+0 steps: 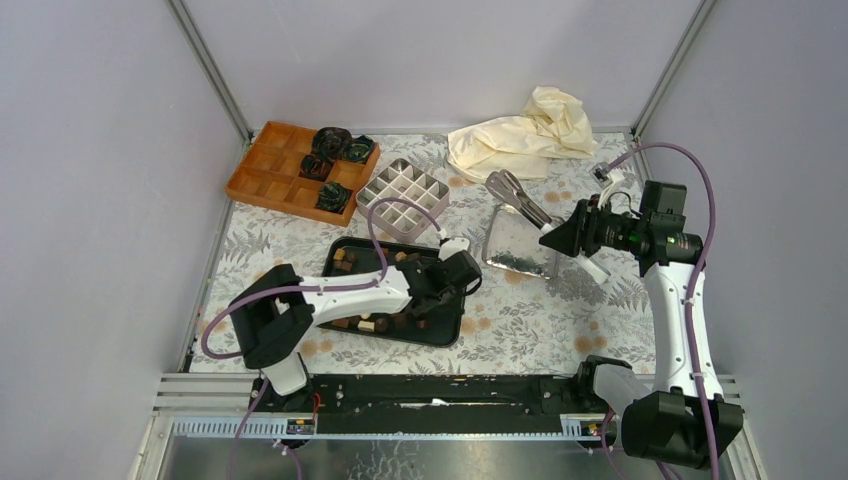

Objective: Pack the chocolate
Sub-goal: Adjust the plate at the center of the board.

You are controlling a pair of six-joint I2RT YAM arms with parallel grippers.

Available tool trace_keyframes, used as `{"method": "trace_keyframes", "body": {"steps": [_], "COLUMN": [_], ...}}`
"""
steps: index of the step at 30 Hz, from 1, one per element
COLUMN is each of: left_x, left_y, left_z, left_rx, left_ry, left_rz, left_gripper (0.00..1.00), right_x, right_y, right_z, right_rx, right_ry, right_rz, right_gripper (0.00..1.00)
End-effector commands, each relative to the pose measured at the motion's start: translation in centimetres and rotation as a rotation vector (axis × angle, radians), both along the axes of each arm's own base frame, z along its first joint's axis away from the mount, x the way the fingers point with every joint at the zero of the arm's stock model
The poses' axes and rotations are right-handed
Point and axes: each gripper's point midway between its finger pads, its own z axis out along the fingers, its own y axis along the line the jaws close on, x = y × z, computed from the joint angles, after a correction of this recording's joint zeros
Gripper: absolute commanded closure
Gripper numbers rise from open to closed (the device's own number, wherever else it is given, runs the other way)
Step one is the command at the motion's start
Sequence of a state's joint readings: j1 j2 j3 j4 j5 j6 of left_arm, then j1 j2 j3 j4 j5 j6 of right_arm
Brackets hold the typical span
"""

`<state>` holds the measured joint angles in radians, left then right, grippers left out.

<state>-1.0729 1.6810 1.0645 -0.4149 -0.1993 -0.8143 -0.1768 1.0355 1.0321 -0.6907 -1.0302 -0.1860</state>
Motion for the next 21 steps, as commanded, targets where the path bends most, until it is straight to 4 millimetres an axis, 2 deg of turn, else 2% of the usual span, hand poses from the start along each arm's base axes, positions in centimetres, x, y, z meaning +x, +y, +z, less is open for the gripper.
{"method": "trace_keyframes", "body": {"steps": [1, 5, 12, 18, 21], "left_x": [0.6, 0.4, 0.1, -1.1, -1.5], "left_y": [0.5, -0.7, -2.7, -6.6, -7.9], "left_z": [-0.4, -1.2, -2.0, -1.2, -0.9], "left_rx": [0.086, 0.077, 0.034, -0.129, -0.181], "left_ry": [-0.029, 0.004, 0.045, 0.108, 0.132], "left_rz": [-0.026, -0.059, -0.108, -0.196, -0.222], "left_gripper": [0.61, 0.57, 0.56, 0.57, 0.57], "right_x": [0.3, 0.3, 0.1, 0.3, 0.4], "right_y": [0.2, 0.4, 0.3, 0.1, -0.2], "right_z": [1.0, 1.1, 1.1, 1.1, 0.9], "right_rx": [0.009, 0.024, 0.016, 0.000, -0.014], "right_ry": [-0.064, -0.063, -0.073, -0.079, -0.079], "right_rz": [0.021, 0.028, 0.026, 0.013, 0.001], "right_gripper": [0.56, 0.56, 0.56, 0.57, 0.57]}}
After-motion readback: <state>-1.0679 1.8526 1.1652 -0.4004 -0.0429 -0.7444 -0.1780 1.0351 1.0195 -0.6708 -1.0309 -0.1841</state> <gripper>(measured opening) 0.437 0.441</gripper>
